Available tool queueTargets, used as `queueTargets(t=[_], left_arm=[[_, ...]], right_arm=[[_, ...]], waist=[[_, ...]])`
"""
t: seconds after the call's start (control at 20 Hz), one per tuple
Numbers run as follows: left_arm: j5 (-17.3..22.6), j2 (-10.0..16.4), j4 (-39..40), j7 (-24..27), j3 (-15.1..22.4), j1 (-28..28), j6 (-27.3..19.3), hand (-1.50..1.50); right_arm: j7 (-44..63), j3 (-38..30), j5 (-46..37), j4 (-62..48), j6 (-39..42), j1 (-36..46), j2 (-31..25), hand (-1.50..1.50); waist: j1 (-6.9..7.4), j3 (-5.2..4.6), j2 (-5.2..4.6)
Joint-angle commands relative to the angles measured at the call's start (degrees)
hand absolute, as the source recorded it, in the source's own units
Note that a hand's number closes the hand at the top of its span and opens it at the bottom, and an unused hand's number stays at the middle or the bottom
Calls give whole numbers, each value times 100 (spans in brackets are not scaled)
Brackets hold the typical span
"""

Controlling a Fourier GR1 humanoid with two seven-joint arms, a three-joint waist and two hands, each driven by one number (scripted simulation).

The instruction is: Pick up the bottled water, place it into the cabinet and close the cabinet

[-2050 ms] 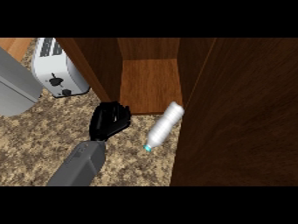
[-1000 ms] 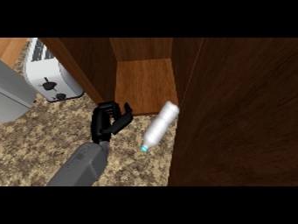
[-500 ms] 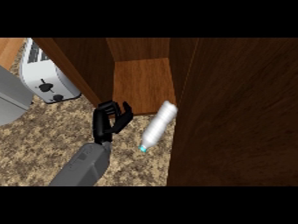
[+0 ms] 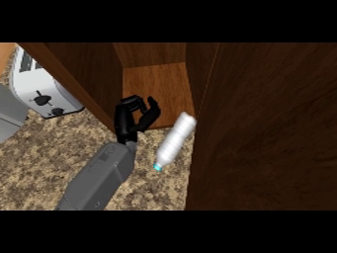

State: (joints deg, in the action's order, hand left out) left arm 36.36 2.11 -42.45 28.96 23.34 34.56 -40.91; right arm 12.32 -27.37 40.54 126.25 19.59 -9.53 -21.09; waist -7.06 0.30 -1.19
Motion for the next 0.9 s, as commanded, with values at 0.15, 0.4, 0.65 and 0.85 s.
queueTargets(t=[0.15,0.4,0.65,0.85], left_arm=[[405,-41,1043,38,-782,1456,1053,150],[383,-35,1829,283,-1000,1906,1313,150],[365,45,2399,399,-1158,2293,1511,-150],[379,-88,2717,588,-1308,2617,1363,-150]], right_arm=[[3,-206,104,-26,62,-52,-83,-150],[-125,-247,113,-128,135,-20,-17,-150],[-52,-214,266,-137,180,32,-77,-150],[-155,-291,315,-413,272,184,-141,-150]], waist=[[-54,-54,-103],[-114,-46,-166],[-149,-50,-195],[-121,-42,-213]])
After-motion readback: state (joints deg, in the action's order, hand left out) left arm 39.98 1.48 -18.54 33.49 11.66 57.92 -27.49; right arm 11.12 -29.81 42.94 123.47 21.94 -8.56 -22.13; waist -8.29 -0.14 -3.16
